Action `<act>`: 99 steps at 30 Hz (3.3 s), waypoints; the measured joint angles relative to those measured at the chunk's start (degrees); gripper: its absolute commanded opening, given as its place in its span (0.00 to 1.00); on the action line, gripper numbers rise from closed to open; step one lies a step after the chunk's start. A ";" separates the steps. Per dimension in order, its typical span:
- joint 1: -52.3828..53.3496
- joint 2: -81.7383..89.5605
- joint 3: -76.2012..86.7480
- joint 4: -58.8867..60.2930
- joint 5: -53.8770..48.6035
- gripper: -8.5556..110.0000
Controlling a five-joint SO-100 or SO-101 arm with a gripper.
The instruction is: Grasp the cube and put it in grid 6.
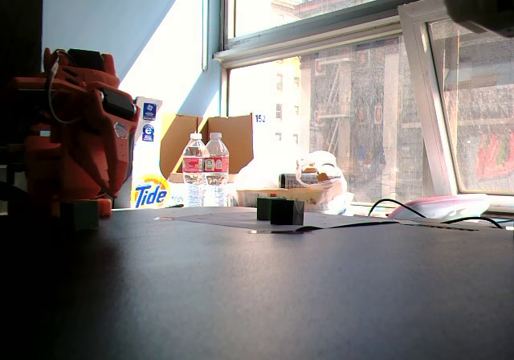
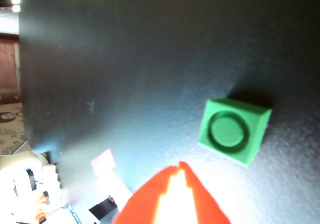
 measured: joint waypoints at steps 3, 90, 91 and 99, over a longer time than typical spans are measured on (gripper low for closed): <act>0.00 0.00 0.00 0.00 0.00 0.07; 13.97 -51.59 -25.49 -0.62 -20.21 0.31; 13.80 -51.68 -25.14 -0.97 -20.30 0.29; 12.66 -51.68 -24.43 -1.67 -21.62 0.07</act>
